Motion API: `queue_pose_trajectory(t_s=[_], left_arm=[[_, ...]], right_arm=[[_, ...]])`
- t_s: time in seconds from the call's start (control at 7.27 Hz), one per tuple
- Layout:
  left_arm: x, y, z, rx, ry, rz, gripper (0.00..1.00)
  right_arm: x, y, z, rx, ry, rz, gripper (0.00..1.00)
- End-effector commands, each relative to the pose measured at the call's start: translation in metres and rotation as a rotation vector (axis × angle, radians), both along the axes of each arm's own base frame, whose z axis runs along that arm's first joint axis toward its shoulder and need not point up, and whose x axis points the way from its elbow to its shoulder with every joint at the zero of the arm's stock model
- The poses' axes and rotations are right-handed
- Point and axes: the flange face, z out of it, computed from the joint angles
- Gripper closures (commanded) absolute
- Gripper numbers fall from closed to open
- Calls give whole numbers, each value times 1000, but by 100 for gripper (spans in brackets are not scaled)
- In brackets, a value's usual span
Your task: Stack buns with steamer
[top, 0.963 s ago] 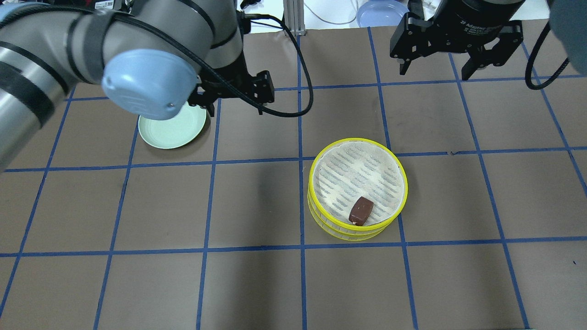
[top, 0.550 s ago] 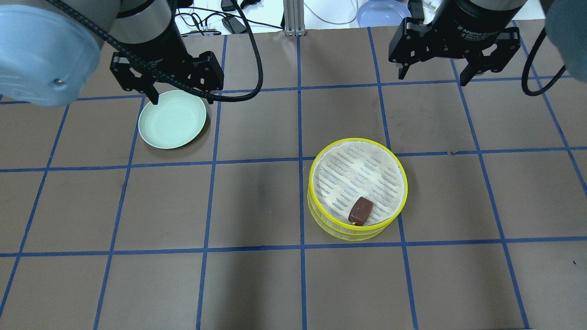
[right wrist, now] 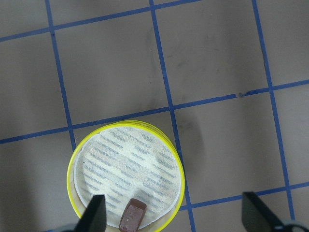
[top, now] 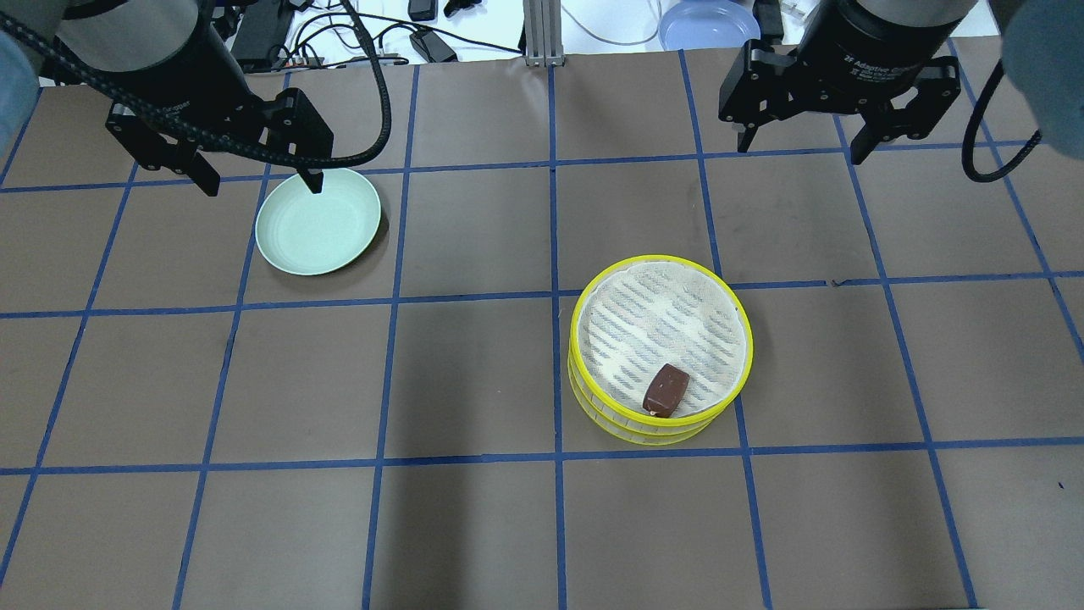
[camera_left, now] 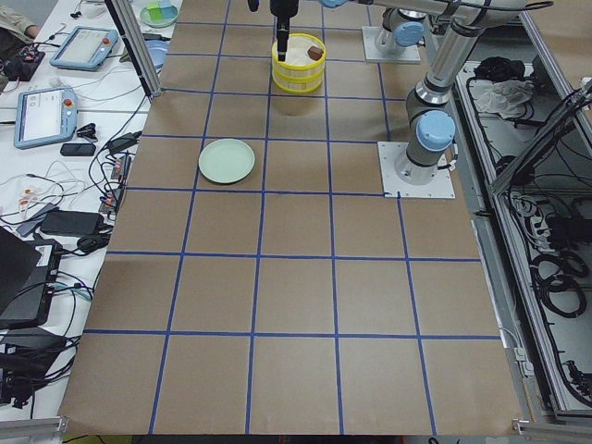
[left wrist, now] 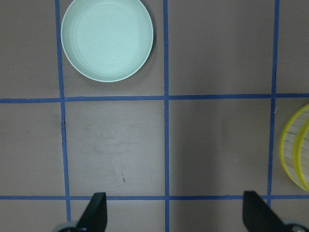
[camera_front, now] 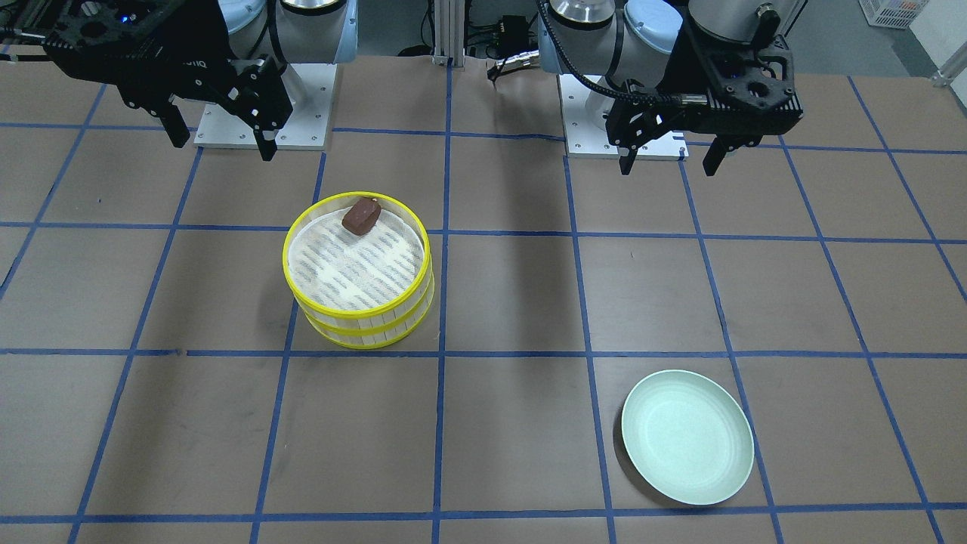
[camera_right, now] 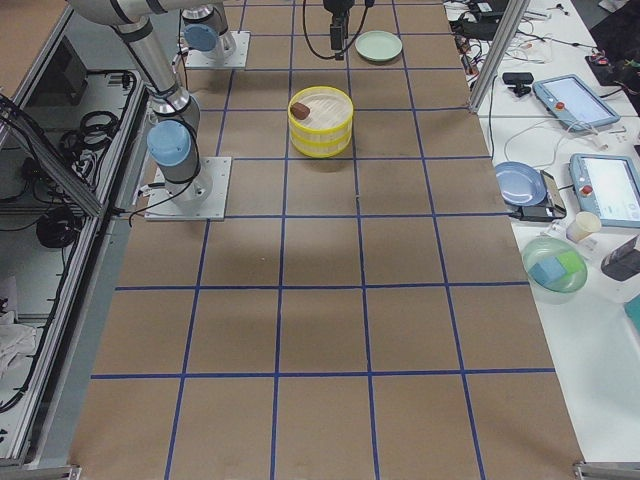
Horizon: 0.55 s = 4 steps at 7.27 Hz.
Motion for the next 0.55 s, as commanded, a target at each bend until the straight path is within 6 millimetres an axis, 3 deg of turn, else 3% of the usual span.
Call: queue_pose_trajectory(t_s=[0.0,0.41], left_arm=[[3,2,-10,19,-1,-6,0],[0,2,-11,18,4,-12,0]], right_arm=[[0,0,0,1,2,0,0],[1,1,0,1,1,3,0]])
